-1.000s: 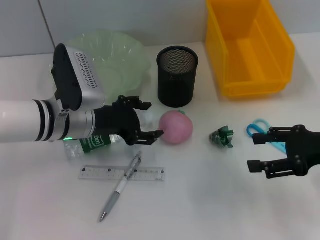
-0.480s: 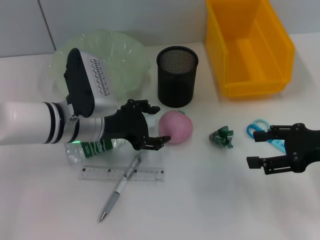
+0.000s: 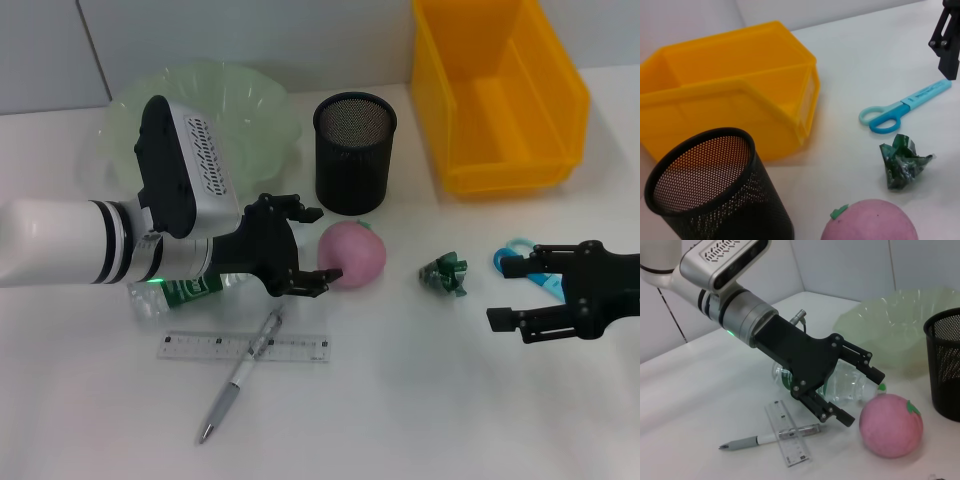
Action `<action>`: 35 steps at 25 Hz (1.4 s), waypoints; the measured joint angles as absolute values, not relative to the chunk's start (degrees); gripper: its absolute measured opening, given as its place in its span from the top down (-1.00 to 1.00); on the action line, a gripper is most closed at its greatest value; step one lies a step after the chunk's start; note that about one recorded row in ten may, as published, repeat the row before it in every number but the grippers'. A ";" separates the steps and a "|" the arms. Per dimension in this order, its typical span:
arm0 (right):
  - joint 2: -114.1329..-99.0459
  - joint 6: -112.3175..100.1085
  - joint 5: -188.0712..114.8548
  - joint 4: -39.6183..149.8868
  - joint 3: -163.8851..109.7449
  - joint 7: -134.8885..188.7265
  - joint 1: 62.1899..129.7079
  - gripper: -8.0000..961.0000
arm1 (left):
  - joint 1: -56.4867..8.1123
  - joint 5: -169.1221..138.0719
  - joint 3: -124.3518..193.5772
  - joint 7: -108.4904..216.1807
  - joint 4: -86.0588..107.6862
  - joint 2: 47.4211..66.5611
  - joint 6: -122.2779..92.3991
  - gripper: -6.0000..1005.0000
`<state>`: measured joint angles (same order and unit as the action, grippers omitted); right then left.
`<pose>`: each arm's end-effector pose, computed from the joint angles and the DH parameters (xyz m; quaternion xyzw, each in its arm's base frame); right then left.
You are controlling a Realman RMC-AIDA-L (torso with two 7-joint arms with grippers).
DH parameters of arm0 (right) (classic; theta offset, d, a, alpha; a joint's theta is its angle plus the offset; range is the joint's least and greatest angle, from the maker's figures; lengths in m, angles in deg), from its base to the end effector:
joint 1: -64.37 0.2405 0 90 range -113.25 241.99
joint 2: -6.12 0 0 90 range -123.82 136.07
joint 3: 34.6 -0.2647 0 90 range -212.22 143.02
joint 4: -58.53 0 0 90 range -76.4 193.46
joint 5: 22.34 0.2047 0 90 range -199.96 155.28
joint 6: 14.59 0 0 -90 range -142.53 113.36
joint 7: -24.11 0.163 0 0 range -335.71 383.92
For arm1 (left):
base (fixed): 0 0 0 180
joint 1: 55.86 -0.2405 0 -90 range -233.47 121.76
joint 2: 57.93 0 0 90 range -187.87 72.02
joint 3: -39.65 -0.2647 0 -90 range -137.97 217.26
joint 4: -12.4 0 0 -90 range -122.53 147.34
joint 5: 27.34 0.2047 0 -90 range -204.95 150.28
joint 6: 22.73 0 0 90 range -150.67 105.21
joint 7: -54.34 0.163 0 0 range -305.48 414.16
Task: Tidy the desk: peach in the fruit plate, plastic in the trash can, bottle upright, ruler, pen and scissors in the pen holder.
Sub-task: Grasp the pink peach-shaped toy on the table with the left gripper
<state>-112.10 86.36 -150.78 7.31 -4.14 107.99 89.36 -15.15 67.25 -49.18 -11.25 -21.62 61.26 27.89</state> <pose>0.2987 0.2993 0.0268 -0.9482 0.2417 0.1615 0.1280 -0.1941 0.3867 -0.1226 -0.9839 0.0466 -0.0531 0.1642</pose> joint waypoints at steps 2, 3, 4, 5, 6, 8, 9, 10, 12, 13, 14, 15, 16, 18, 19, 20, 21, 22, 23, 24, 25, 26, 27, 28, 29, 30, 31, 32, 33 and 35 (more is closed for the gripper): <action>-112.18 86.27 -150.77 7.30 -4.12 108.00 89.47 -0.73 | -15.07 67.20 -49.44 -11.09 -21.62 61.25 27.82 -0.29; -112.30 86.23 -150.72 7.31 -4.11 108.01 89.65 -0.73 | -15.00 67.19 -49.57 -11.08 -21.63 61.25 27.80 -0.29; -112.35 86.22 -150.68 7.37 -4.10 108.02 89.79 -0.73 | -14.83 67.15 -49.98 -10.83 -21.65 61.25 27.73 -0.29; -112.35 86.22 -150.68 7.37 -4.10 108.02 89.79 -0.73 | -14.83 67.15 -49.98 -10.83 -21.65 61.25 27.73 -0.28; -112.42 86.22 -150.67 7.51 -4.07 108.03 89.98 -0.73 | -14.78 67.12 -50.83 -10.30 -21.66 61.25 27.37 -0.28; -112.49 86.22 -150.66 7.57 -4.04 108.04 90.07 -0.73 | -14.78 67.02 -51.26 -10.17 -21.67 61.25 27.06 -0.27; -112.55 86.21 -150.66 7.58 -4.03 108.04 90.16 -0.73 | -14.77 66.72 -51.85 -10.09 -21.67 61.25 26.53 -0.27; -112.61 86.19 -150.65 7.58 -4.00 108.04 90.24 -0.73 | -14.76 66.40 -52.25 -10.08 -21.68 61.25 26.09 -0.27; -112.67 86.16 -150.65 7.57 -4.00 108.04 90.49 -0.72 | -14.76 65.82 -52.76 -9.85 -21.69 61.25 25.59 -0.26; -112.67 86.15 -150.65 7.61 -4.00 108.05 90.60 -0.72 | -14.76 65.82 -52.76 -9.85 -21.69 61.25 25.59 -0.26; -112.67 86.13 -150.65 7.63 -4.00 108.05 90.70 -0.72 | -14.75 65.67 -52.80 -9.66 -21.70 61.25 25.48 -0.25; -112.69 86.10 -150.65 7.66 -4.00 108.05 90.82 -0.72 | -14.74 65.54 -52.87 -9.45 -21.72 61.25 25.45 -0.25; -112.73 86.07 -150.65 7.70 -4.01 108.05 91.01 -0.72 | -14.74 65.47 -52.89 -9.45 -21.73 61.25 25.45 -0.25; -112.74 86.05 -150.65 7.77 -4.01 108.07 91.23 -0.72 | -14.74 65.23 -52.91 -9.44 -21.77 61.26 25.43 -0.24; -112.75 86.05 -150.65 7.80 -4.02 108.09 91.32 -0.72 | -14.76 65.11 -52.91 -9.43 -21.77 61.25 25.36 -0.24; -112.79 86.04 -150.65 7.85 -4.02 108.11 91.44 -0.72 | -14.76 65.10 -52.91 -9.18 -21.70 61.25 25.29 -0.24; -112.79 86.04 -150.65 7.85 -4.02 108.11 91.44 -0.72 | -14.76 65.10 -52.91 -9.18 -21.70 61.25 25.29 -0.23; -112.81 86.04 -150.65 7.87 -4.02 108.12 91.48 -0.72 | -14.75 65.10 -52.90 -8.78 -21.59 61.25 25.23 -0.23; -112.83 86.04 -150.65 7.89 -4.01 108.12 91.53 -0.72 | -14.76 65.10 -52.91 -8.48 -21.51 61.25 25.20 -0.23; -112.83 86.04 -150.65 7.91 -3.99 108.15 91.61 -0.72 | -14.76 65.08 -52.91 -7.99 -21.39 61.25 25.18 -0.22; -112.83 86.04 -150.65 7.91 -3.99 108.15 91.61 -0.72 | -14.76 65.08 -52.91 -7.99 -21.39 61.25 25.18 -0.22; -112.83 86.04 -150.65 7.91 -3.96 108.38 91.70 -0.72 | -14.76 65.03 -52.95 -7.73 -21.28 61.25 25.21 -0.22; -112.83 86.04 -150.66 7.91 -3.95 108.57 91.78 -0.72 | -14.76 65.03 -52.95 -7.73 -21.28 61.25 25.21 -0.18; -112.83 86.04 -150.66 7.91 -3.95 108.57 91.78 -0.72 | -14.75 65.01 -52.98 -7.73 -21.24 61.25 25.32 -0.14; -112.83 86.04 -150.65 7.91 -3.95 108.75 91.85 -0.72 | -14.75 65.01 -52.98 -7.74 -21.21 61.25 25.33 -0.11; -112.83 86.04 -150.66 7.91 -3.94 108.80 91.92 -0.72 | -14.75 65.00 -52.99 -7.75 -21.19 61.25 25.33 -0.07; -112.82 86.04 -150.69 7.91 -3.93 108.83 92.07 -0.72 | -14.79 64.90 -52.99 -7.78 -21.18 61.25 25.22 -0.03; -112.82 86.04 -150.69 7.91 -3.93 108.83 92.07 -0.72 | -14.79 64.90 -52.99 -7.78 -21.18 61.25 25.22 0.00; -112.82 86.05 -150.70 7.91 -3.93 108.83 92.14 -0.72 | -14.81 64.85 -52.99 -7.80 -21.18 61.25 25.22 0.04; -112.81 86.05 -150.71 7.91 -3.92 108.84 92.21 -0.72 | -14.94 64.65 -52.99 -7.84 -21.33 61.25 25.37 0.12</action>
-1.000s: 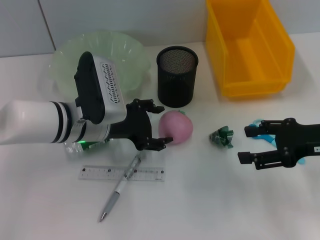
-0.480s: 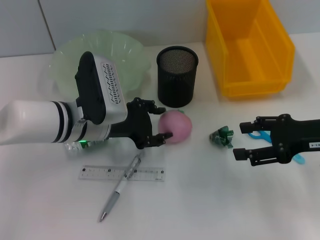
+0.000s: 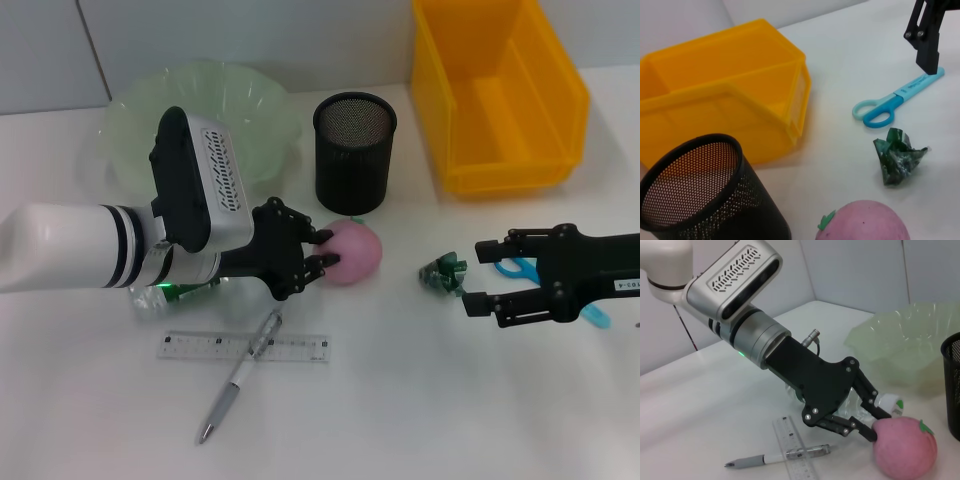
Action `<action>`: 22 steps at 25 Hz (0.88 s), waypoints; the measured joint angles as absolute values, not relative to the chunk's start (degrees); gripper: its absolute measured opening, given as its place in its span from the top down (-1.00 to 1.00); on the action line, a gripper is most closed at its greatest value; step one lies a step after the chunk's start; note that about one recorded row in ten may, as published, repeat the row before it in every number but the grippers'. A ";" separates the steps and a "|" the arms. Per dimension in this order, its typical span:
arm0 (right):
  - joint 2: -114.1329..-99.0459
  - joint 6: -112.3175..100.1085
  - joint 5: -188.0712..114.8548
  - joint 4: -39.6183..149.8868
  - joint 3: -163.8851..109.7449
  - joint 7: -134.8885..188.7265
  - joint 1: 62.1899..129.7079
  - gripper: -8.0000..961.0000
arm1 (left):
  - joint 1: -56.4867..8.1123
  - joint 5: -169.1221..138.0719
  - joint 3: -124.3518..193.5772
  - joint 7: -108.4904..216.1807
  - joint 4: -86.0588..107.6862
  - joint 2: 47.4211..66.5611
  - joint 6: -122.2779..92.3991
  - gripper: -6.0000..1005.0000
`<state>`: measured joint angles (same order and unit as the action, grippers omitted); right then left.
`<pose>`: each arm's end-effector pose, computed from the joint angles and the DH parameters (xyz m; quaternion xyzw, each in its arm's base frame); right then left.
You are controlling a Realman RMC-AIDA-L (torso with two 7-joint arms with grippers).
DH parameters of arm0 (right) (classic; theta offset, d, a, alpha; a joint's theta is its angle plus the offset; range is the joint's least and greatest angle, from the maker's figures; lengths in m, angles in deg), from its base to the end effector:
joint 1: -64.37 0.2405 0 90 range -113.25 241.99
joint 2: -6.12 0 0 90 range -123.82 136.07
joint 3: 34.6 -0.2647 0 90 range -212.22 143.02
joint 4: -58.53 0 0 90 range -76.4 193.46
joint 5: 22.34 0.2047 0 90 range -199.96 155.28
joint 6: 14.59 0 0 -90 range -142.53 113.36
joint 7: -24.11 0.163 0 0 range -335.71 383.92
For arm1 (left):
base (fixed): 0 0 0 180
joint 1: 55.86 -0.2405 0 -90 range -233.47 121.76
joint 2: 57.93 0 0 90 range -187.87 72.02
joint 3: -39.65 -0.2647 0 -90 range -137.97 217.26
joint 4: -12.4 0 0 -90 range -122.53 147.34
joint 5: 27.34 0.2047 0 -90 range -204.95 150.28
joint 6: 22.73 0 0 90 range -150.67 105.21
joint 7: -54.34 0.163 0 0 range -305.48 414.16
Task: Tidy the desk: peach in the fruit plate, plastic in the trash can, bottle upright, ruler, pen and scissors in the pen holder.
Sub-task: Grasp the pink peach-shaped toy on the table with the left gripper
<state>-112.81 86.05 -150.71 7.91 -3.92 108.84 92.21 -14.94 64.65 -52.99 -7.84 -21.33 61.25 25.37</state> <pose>0.2815 0.3123 0.0197 -0.9512 0.2291 0.1711 0.1165 -0.1927 0.3852 -0.1294 -0.9819 0.0788 -0.0426 0.1670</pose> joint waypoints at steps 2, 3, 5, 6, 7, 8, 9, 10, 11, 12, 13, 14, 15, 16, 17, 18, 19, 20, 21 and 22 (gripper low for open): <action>-112.80 86.05 -150.71 7.91 -3.92 108.83 92.24 -0.72 | -15.06 64.32 -53.09 -7.77 -21.45 61.25 25.51 0.19; -112.79 86.04 -150.71 7.91 -3.92 108.83 92.23 -0.72 | -15.11 64.16 -53.19 -7.76 -21.47 61.25 25.58 0.23; -112.79 86.04 -150.71 7.91 -3.92 108.84 92.24 -0.72 | -15.13 63.43 -53.38 -7.88 -21.56 61.25 25.66 0.39; -112.79 86.05 -150.71 7.92 -3.92 108.83 92.24 -0.72 | -15.21 62.15 -53.43 -8.01 -21.78 61.25 26.13 0.47; -112.79 86.05 -150.71 7.97 -3.92 108.84 92.24 -0.72 | -15.48 61.53 -53.43 -8.05 -22.16 61.24 26.74 0.55; -112.79 86.05 -150.71 7.97 -3.92 108.84 92.24 -0.72 | -15.89 61.06 -53.38 -8.17 -22.79 61.20 27.62 0.56; -112.79 86.05 -150.71 7.98 -3.93 108.83 92.22 -0.72 | -16.47 60.76 -53.27 -8.34 -23.48 61.14 28.43 0.57; -112.79 86.05 -150.71 7.98 -3.93 108.83 92.22 -0.72 | -16.47 60.76 -53.27 -8.34 -23.48 61.14 28.43 0.57; -112.79 86.05 -150.71 7.99 -3.98 108.83 92.15 -0.72 | -17.72 60.60 -53.10 -9.00 -25.49 61.00 29.77 0.58; -112.79 86.05 -150.71 7.99 -3.98 108.83 92.15 -0.72 | -18.83 60.48 -52.98 -9.61 -27.28 60.89 30.53 0.59; -112.79 86.04 -150.71 7.99 -4.06 108.83 92.12 -0.72 | -19.67 60.50 -52.98 -10.03 -28.60 60.85 30.82 0.59; -112.79 86.02 -150.70 8.00 -4.11 108.84 92.12 -0.72 | -21.77 60.68 -53.15 -10.85 -31.83 60.79 31.00 0.58; -112.79 86.02 -150.70 8.00 -4.11 108.84 92.12 -0.72 | -21.77 60.68 -53.15 -10.85 -31.83 60.79 31.00 0.57; -112.79 86.00 -150.68 8.00 -4.02 108.83 92.17 -0.72 | -22.52 60.88 -53.38 -10.74 -32.66 60.75 30.78 0.56; -112.79 86.00 -150.65 8.00 -3.97 108.83 92.22 -0.72 | -22.52 60.88 -53.38 -10.74 -32.66 60.75 30.78 0.55; -112.79 86.00 -150.65 8.00 -3.97 108.83 92.22 -0.72 | -22.51 60.87 -53.41 -10.65 -32.64 60.75 30.65 0.54; -112.79 85.99 -150.63 8.00 -3.97 108.83 92.24 -0.72 | -22.30 60.87 -53.44 -10.53 -32.36 60.78 30.37 0.53; -112.79 85.99 -150.62 8.00 -3.96 108.83 92.26 -0.72 | -22.15 60.88 -53.48 -10.48 -32.18 60.81 30.24 0.52; -112.82 85.98 -150.61 7.99 -3.95 108.84 92.26 -0.72 | -21.41 61.01 -53.81 -10.21 -31.62 60.89 29.54 0.51; -112.82 85.98 -150.61 7.99 -3.95 108.84 92.26 -0.72 | -21.41 61.01 -53.81 -10.21 -31.62 60.89 29.54 0.47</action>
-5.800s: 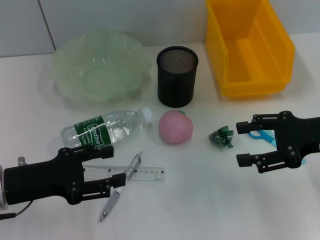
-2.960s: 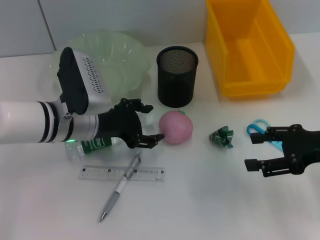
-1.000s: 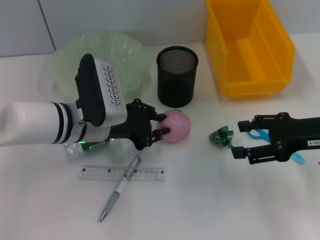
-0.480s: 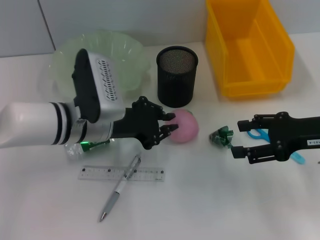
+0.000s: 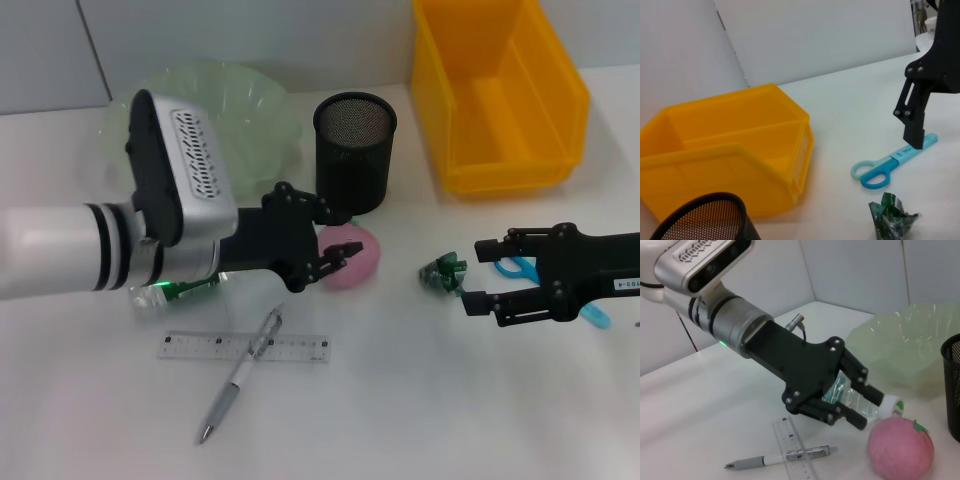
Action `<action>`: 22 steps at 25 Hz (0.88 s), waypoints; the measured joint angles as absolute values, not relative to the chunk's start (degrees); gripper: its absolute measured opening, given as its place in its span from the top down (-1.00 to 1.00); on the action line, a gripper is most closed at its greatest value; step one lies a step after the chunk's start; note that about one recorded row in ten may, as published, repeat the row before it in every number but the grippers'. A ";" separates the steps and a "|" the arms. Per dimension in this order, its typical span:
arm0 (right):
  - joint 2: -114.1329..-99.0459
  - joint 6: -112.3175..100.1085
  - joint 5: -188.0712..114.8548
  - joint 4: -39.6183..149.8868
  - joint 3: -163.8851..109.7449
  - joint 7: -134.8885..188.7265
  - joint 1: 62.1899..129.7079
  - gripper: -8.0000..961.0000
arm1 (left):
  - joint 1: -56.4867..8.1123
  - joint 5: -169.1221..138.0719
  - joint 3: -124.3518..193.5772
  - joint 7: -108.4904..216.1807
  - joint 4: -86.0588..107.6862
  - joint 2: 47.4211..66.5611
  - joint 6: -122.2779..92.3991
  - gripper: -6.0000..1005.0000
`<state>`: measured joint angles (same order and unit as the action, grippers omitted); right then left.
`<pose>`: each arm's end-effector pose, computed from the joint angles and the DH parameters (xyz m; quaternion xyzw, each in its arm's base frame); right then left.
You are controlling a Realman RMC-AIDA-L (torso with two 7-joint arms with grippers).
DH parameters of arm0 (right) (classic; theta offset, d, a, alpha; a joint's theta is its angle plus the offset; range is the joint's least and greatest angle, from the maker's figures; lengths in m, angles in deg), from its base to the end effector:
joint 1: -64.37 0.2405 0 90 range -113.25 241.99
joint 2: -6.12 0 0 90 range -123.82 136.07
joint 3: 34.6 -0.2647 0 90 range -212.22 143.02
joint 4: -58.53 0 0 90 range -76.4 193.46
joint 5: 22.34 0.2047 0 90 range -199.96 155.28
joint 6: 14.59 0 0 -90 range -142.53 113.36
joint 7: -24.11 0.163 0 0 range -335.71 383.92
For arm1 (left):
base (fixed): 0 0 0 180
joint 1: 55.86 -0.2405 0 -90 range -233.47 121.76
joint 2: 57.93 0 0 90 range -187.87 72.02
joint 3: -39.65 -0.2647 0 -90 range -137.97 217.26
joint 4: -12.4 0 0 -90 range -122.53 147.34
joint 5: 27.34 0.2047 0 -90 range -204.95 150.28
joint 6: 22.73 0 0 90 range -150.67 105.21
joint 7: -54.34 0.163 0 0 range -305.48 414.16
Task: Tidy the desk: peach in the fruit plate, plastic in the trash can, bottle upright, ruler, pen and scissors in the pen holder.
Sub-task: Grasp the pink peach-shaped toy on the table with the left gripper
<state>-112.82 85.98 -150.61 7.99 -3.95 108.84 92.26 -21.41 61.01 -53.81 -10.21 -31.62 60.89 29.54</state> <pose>0.2812 0.3127 0.0196 -0.9509 0.2290 0.1722 0.1170 -0.1747 0.3697 -0.1154 -0.9771 0.0697 -0.1109 0.1675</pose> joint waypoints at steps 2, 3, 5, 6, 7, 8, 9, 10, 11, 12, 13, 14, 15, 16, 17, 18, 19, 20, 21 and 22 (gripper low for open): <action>-112.86 85.99 -150.59 7.99 -3.93 108.84 92.26 -0.72 | -20.48 61.04 -54.19 -9.73 -30.82 60.94 29.17 0.40; -112.87 86.01 -150.58 7.99 -3.93 108.87 92.26 -0.72 | -20.03 61.03 -54.27 -9.62 -30.47 60.95 29.14 0.36; -112.88 86.02 -150.57 7.99 -3.93 109.02 92.22 -0.72 | -19.37 61.03 -54.28 -9.58 -29.88 60.98 29.14 0.28; -112.88 86.02 -150.57 7.99 -3.95 109.08 92.17 -0.72 | -18.94 61.04 -54.41 -9.55 -29.47 61.00 29.27 0.25; -112.88 86.00 -150.57 7.99 -4.06 109.15 92.07 -0.72 | -18.75 61.08 -54.57 -9.54 -29.31 61.02 29.39 0.21; -112.88 85.96 -150.57 7.99 -4.20 109.25 91.98 -0.72 | -18.44 61.14 -54.86 -9.50 -29.11 61.05 29.56 0.17; -112.88 85.92 -150.57 7.99 -4.44 109.43 91.94 -0.72 | -18.23 61.16 -55.05 -9.49 -29.02 61.07 29.66 0.13; -112.88 85.92 -150.57 7.99 -4.44 109.43 91.94 -0.72 | -18.01 61.20 -55.22 -9.46 -28.90 61.08 29.68 0.10; -112.88 85.91 -150.57 7.99 -4.48 109.57 91.94 -0.72 | -17.62 61.23 -55.31 -9.34 -28.57 61.09 29.55 0.00; -112.88 85.90 -150.57 7.99 -4.44 109.85 91.99 -0.72 | -17.39 61.25 -55.30 -9.22 -28.34 61.09 29.35 -0.09; -112.89 85.90 -150.57 7.99 -4.30 110.16 92.10 -0.72 | -16.94 61.30 -55.29 -9.05 -27.84 61.13 28.96 -0.19; -112.88 85.89 -150.57 7.99 -4.16 110.46 92.19 -0.72 | -16.59 61.37 -55.29 -8.91 -27.38 61.14 28.54 -0.28; -112.88 85.88 -150.57 7.97 -4.00 110.82 92.27 -0.72 | -16.23 61.44 -55.28 -8.79 -26.90 61.17 27.99 -0.38; -112.89 85.88 -150.57 7.97 -3.96 110.94 92.30 -0.72 | -15.95 61.51 -55.28 -8.74 -26.46 61.18 27.59 -0.42; -112.88 85.87 -150.57 7.96 -3.95 111.04 92.31 -0.72 | -15.66 61.61 -55.29 -8.74 -25.93 61.18 26.99 -0.47; -112.88 85.87 -150.57 7.96 -3.94 111.04 92.32 -0.72 | -15.54 61.64 -55.30 -8.73 -25.62 61.18 26.67 -0.51; -112.88 85.86 -150.57 7.97 -3.93 111.04 92.32 -0.72 | -15.54 61.64 -55.30 -8.73 -25.62 61.18 26.67 -0.56; -112.88 85.86 -150.57 7.97 -3.93 111.04 92.32 -0.72 | -15.36 61.70 -55.46 -8.55 -24.97 61.18 26.01 -0.60; -112.88 85.87 -150.57 7.97 -3.93 111.04 92.33 -0.72 | -15.36 61.70 -55.46 -8.55 -24.97 61.18 26.01 -0.65; -112.88 85.87 -150.56 7.98 -3.93 111.04 92.36 -0.72 | -15.32 61.73 -55.63 -8.11 -24.66 61.17 25.77 -0.70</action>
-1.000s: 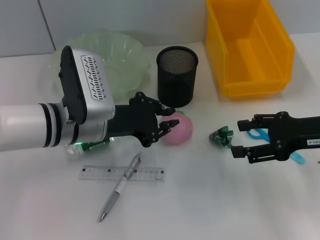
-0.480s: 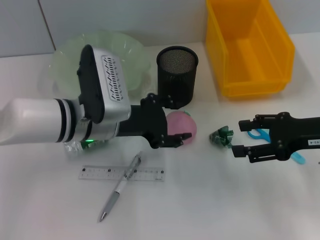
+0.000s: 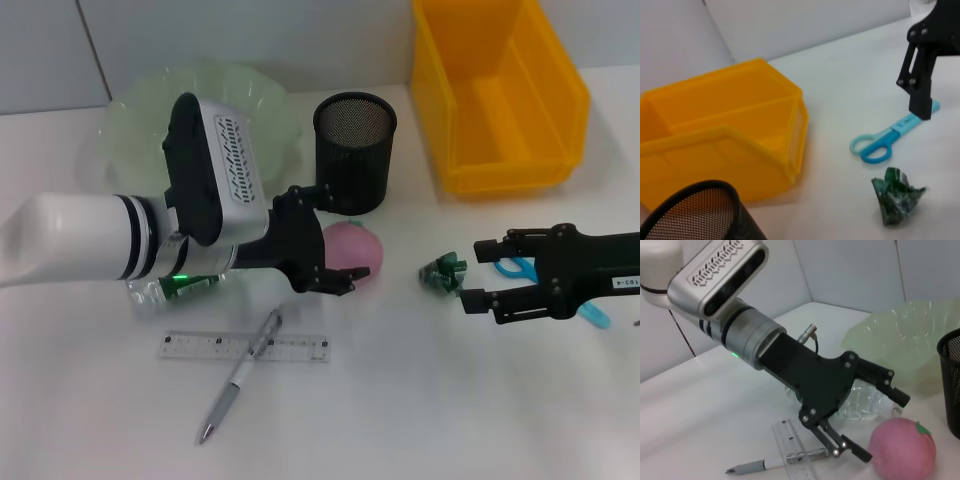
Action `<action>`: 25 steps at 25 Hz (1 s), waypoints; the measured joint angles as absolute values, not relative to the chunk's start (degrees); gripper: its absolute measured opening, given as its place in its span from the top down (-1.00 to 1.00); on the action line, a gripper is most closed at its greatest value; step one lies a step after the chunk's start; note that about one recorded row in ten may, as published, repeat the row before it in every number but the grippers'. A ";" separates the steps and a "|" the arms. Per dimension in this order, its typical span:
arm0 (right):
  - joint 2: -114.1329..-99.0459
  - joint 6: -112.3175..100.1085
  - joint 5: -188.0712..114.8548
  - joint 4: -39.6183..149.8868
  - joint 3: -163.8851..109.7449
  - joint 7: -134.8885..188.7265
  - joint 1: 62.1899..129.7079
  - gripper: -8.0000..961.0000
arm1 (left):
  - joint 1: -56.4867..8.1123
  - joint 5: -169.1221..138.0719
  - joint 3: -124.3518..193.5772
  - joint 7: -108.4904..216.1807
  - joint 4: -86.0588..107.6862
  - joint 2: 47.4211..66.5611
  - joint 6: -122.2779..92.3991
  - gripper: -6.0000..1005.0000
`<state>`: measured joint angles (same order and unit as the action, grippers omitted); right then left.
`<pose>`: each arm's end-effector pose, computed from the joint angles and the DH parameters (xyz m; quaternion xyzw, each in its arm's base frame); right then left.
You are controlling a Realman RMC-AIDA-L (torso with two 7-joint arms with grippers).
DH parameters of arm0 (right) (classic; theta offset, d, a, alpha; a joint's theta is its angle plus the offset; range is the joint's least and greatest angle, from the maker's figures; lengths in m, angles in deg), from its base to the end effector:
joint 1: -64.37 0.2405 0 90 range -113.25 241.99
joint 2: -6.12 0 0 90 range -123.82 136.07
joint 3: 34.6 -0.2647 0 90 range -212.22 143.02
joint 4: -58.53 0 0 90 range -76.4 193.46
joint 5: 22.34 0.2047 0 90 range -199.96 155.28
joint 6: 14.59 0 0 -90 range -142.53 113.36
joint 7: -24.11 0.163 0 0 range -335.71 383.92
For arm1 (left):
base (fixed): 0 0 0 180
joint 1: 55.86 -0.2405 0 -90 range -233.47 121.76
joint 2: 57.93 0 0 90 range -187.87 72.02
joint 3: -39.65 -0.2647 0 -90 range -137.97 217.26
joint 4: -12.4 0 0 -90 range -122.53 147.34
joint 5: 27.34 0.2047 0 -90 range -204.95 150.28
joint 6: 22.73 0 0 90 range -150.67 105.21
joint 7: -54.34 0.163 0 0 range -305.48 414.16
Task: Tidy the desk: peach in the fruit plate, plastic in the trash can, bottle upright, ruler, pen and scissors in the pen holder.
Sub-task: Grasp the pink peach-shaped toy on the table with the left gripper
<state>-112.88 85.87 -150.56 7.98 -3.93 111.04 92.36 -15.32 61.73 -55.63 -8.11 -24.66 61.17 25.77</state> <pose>0.2805 0.3134 0.0192 -0.9464 0.2465 0.1749 0.1141 -0.1736 0.3827 -0.1305 -0.9798 0.0953 -0.0675 0.1626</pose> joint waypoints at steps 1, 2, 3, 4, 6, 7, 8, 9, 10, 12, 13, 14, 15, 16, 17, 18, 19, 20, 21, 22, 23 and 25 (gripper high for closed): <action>-112.88 85.87 -150.55 7.98 -3.92 111.04 92.45 -0.72 | -15.32 61.73 -55.63 -8.11 -24.66 61.17 25.77 -0.69; -112.88 85.86 -150.55 7.99 -3.92 111.04 92.58 -0.72 | -15.32 61.73 -55.63 -8.11 -24.66 61.17 25.77 -0.68; -112.88 85.87 -150.54 8.00 -3.92 111.05 92.74 -0.72 | -15.32 61.74 -55.84 -7.61 -24.40 61.17 25.73 -0.68; -112.88 85.87 -150.54 8.03 -3.92 111.05 92.83 -0.72 | -15.32 61.77 -57.03 -6.98 -24.14 61.20 25.65 -0.67; -112.88 85.86 -150.52 8.21 -3.93 111.05 93.05 -0.72 | -15.32 61.79 -57.72 -6.63 -24.07 61.22 25.61 -0.65; -112.88 85.85 -150.51 8.40 -3.92 111.05 93.14 -0.72 | -15.32 61.79 -57.72 -6.63 -24.07 61.22 25.61 -0.64; -112.88 85.83 -150.51 8.59 -3.92 111.05 93.24 -0.72 | -15.32 61.79 -58.01 -6.39 -24.05 61.23 25.59 -0.63; -112.88 85.83 -150.51 8.59 -3.92 111.05 93.24 -0.72 | -15.34 61.79 -58.06 -6.21 -24.04 61.24 25.60 -0.62; -112.88 85.81 -150.50 8.73 -3.92 111.05 93.31 -0.72 | -15.37 61.79 -58.06 -6.10 -24.04 61.24 25.59 -0.62; -112.88 85.79 -150.48 8.86 -3.92 111.05 93.41 -0.72 | -15.42 61.79 -58.06 -5.85 -24.01 61.25 25.59 -0.60; -112.88 85.78 -150.48 8.87 -3.92 111.05 93.42 -0.72 | -15.45 61.77 -58.06 -5.68 -23.96 61.25 25.59 -0.59; -112.88 85.78 -150.48 8.87 -3.92 111.05 93.44 -0.72 | -15.42 61.69 -58.05 -5.32 -23.45 61.25 25.59 -0.58; -112.88 85.78 -150.48 8.90 -3.92 111.05 93.49 -0.72 | -15.38 61.62 -58.05 -5.14 -23.23 61.25 25.59 -0.57; -112.88 85.78 -150.48 8.93 -3.93 111.05 93.54 -0.72 | -15.31 61.52 -58.04 -4.78 -22.87 61.26 25.59 -0.56; -112.88 85.77 -150.48 9.05 -3.93 111.05 93.67 -0.72 | -15.32 61.37 -58.04 -4.28 -22.68 61.26 25.46 -0.56; -112.88 85.78 -150.48 9.10 -3.93 111.05 93.71 -0.72 | -15.32 61.37 -58.04 -4.28 -22.68 61.26 25.46 -0.55; -112.88 85.78 -150.48 9.10 -3.93 111.05 93.71 -0.72 | -15.43 61.25 -58.04 -3.77 -22.61 61.26 25.17 -0.54; -112.88 85.77 -150.48 9.14 -3.93 111.05 93.76 -0.72 | -15.47 61.18 -58.06 -3.67 -22.59 61.26 25.04 -0.53; -112.88 85.78 -150.48 9.15 -3.93 111.05 93.80 -0.72 | -15.46 61.16 -58.09 -3.72 -22.59 61.26 25.02 -0.52; -112.88 85.77 -150.48 9.15 -3.93 111.05 93.83 -0.72 | -15.43 61.15 -58.09 -3.90 -22.58 61.26 25.00 -0.51; -112.88 85.78 -150.48 9.16 -3.93 111.05 93.88 -0.72 | -15.43 61.15 -58.09 -3.90 -22.58 61.26 25.00 -0.50; -112.88 85.78 -150.48 9.23 -3.93 111.05 93.99 -0.72 | -15.32 61.11 -57.95 -4.02 -22.58 61.26 24.70 -0.49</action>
